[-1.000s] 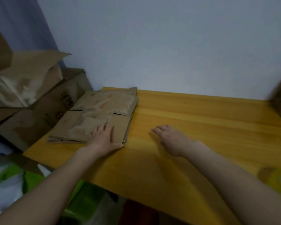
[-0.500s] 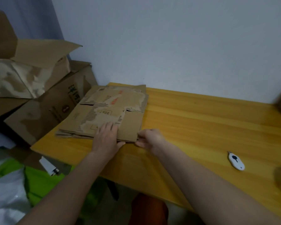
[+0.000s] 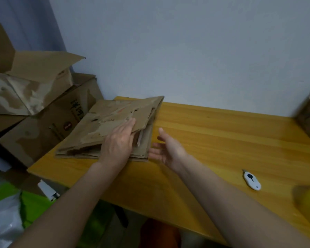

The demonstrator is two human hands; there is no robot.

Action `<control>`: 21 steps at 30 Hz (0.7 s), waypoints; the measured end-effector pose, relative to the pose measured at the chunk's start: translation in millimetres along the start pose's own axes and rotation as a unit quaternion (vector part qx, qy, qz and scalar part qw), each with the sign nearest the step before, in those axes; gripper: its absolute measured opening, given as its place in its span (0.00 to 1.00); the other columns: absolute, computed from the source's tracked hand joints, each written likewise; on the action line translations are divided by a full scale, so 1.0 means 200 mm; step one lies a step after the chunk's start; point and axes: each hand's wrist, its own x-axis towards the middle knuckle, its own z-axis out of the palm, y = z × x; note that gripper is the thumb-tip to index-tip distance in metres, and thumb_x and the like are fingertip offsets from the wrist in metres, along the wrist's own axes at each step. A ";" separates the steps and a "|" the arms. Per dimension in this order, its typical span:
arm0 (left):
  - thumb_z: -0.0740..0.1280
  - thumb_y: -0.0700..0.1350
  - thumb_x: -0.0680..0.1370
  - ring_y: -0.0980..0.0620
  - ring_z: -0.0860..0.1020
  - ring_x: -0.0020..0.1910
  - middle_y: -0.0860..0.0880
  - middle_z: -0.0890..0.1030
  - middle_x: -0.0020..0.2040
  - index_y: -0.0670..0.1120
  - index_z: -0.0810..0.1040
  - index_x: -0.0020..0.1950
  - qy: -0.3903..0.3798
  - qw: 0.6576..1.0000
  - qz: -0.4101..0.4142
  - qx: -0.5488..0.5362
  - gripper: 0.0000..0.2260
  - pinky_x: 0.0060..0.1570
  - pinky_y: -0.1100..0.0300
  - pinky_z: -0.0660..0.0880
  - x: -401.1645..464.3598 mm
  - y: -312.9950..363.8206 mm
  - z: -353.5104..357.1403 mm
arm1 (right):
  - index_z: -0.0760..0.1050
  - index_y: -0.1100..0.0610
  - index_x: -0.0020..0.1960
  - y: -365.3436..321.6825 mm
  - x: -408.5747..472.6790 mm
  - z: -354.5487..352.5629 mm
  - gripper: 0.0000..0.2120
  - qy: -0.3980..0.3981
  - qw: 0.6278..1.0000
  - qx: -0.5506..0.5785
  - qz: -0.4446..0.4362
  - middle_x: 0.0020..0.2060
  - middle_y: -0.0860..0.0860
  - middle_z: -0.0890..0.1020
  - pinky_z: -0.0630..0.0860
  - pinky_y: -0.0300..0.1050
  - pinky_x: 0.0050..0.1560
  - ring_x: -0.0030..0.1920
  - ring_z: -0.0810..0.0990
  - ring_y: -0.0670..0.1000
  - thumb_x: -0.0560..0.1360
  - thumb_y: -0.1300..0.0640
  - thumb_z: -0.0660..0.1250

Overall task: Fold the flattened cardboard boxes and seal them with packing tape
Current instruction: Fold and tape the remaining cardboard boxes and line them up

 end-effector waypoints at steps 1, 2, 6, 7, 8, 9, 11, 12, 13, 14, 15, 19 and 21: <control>0.68 0.34 0.76 0.39 0.80 0.58 0.36 0.80 0.60 0.35 0.74 0.66 0.047 0.998 0.028 -0.010 0.19 0.58 0.47 0.74 0.02 0.06 -0.03 | 0.65 0.57 0.69 -0.05 -0.02 -0.02 0.23 -0.028 0.999 0.042 -0.016 0.56 0.58 0.76 0.78 0.53 0.52 0.51 0.78 0.58 0.80 0.44 0.59; 0.66 0.36 0.76 0.39 0.81 0.55 0.36 0.81 0.57 0.35 0.75 0.65 0.084 0.994 0.060 -0.024 0.17 0.56 0.49 0.74 0.05 0.13 -0.06 | 0.63 0.56 0.71 -0.09 -0.03 -0.04 0.26 -0.051 0.995 0.074 -0.034 0.54 0.58 0.76 0.77 0.55 0.53 0.50 0.79 0.58 0.79 0.43 0.59; 0.60 0.41 0.77 0.45 0.83 0.47 0.40 0.84 0.51 0.35 0.77 0.63 0.158 0.971 0.136 -0.114 0.17 0.52 0.62 0.75 0.11 0.44 -0.13 | 0.65 0.51 0.72 -0.28 -0.10 -0.16 0.27 -0.100 0.984 0.093 -0.116 0.61 0.56 0.76 0.78 0.55 0.50 0.53 0.81 0.56 0.78 0.38 0.58; 0.61 0.41 0.78 0.47 0.82 0.41 0.42 0.84 0.46 0.35 0.78 0.62 0.171 0.965 0.129 -0.150 0.16 0.47 0.64 0.76 0.13 0.51 -0.14 | 0.68 0.50 0.71 -0.31 -0.12 -0.19 0.24 -0.082 0.985 0.054 -0.143 0.64 0.55 0.75 0.77 0.55 0.53 0.56 0.79 0.56 0.79 0.40 0.58; 0.62 0.41 0.79 0.51 0.80 0.35 0.46 0.82 0.40 0.35 0.79 0.59 0.185 0.959 0.113 -0.183 0.14 0.42 0.68 0.75 0.15 0.58 -0.14 | 0.70 0.50 0.68 -0.33 -0.15 -0.24 0.20 -0.047 0.984 -0.010 -0.169 0.63 0.55 0.76 0.76 0.52 0.55 0.57 0.78 0.56 0.80 0.43 0.58; 0.63 0.41 0.80 0.57 0.74 0.29 0.51 0.77 0.35 0.35 0.80 0.56 0.195 0.954 0.085 -0.211 0.12 0.38 0.74 0.71 0.17 0.63 -0.15 | 0.73 0.51 0.65 -0.33 -0.19 -0.30 0.16 -0.004 0.977 -0.097 -0.192 0.61 0.55 0.78 0.74 0.49 0.54 0.57 0.78 0.56 0.81 0.47 0.58; 0.61 0.44 0.82 0.59 0.69 0.27 0.55 0.71 0.31 0.38 0.79 0.49 0.181 0.946 -0.001 -0.270 0.11 0.30 0.72 0.68 0.22 0.72 -0.14 | 0.75 0.54 0.63 -0.26 -0.28 -0.46 0.13 0.083 0.918 -0.323 -0.215 0.59 0.55 0.79 0.71 0.45 0.54 0.57 0.77 0.57 0.81 0.54 0.59; 0.60 0.46 0.82 0.57 0.71 0.28 0.54 0.73 0.32 0.41 0.78 0.48 0.164 0.936 -0.043 -0.307 0.11 0.29 0.68 0.69 0.24 0.76 -0.13 | 0.75 0.55 0.63 -0.20 -0.33 -0.56 0.13 0.113 0.860 -0.452 -0.209 0.60 0.54 0.79 0.71 0.45 0.56 0.60 0.76 0.57 0.81 0.54 0.59; 0.59 0.47 0.83 0.56 0.73 0.30 0.53 0.75 0.34 0.44 0.77 0.47 0.150 0.924 -0.078 -0.343 0.11 0.30 0.66 0.70 0.25 0.80 -0.12 | 0.74 0.55 0.64 -0.13 -0.38 -0.67 0.14 0.129 0.790 -0.568 -0.192 0.63 0.53 0.77 0.69 0.46 0.59 0.63 0.74 0.55 0.81 0.54 0.58; 0.59 0.47 0.83 0.58 0.74 0.32 0.53 0.76 0.35 0.46 0.76 0.46 0.140 0.912 -0.105 -0.371 0.10 0.31 0.67 0.70 0.26 0.84 -0.10 | 0.73 0.55 0.65 -0.04 -0.43 -0.77 0.15 0.134 0.722 -0.656 -0.175 0.65 0.53 0.75 0.67 0.46 0.63 0.65 0.72 0.55 0.82 0.54 0.57; 0.59 0.47 0.83 0.59 0.75 0.34 0.55 0.77 0.37 0.47 0.75 0.47 0.135 0.900 -0.126 -0.396 0.09 0.31 0.69 0.70 0.26 0.89 -0.07 | 0.71 0.56 0.67 0.03 -0.47 -0.85 0.17 0.133 0.667 -0.715 -0.164 0.68 0.53 0.72 0.64 0.46 0.66 0.68 0.69 0.54 0.82 0.53 0.55; 0.58 0.47 0.83 0.56 0.78 0.42 0.54 0.79 0.43 0.45 0.78 0.53 0.123 0.871 -0.163 -0.446 0.11 0.39 0.67 0.74 0.25 1.07 0.02 | 0.55 0.58 0.77 0.17 -0.57 -1.08 0.42 0.124 0.574 -0.804 -0.091 0.77 0.53 0.56 0.45 0.44 0.75 0.77 0.51 0.53 0.74 0.33 0.31; 0.58 0.47 0.83 0.60 0.78 0.41 0.55 0.79 0.42 0.44 0.78 0.53 0.122 0.870 -0.157 -0.451 0.11 0.38 0.71 0.73 0.24 1.14 0.04 | 0.50 0.60 0.78 0.13 -0.56 -1.18 0.40 0.165 0.563 -0.809 -0.041 0.78 0.55 0.51 0.42 0.46 0.75 0.77 0.47 0.53 0.77 0.35 0.32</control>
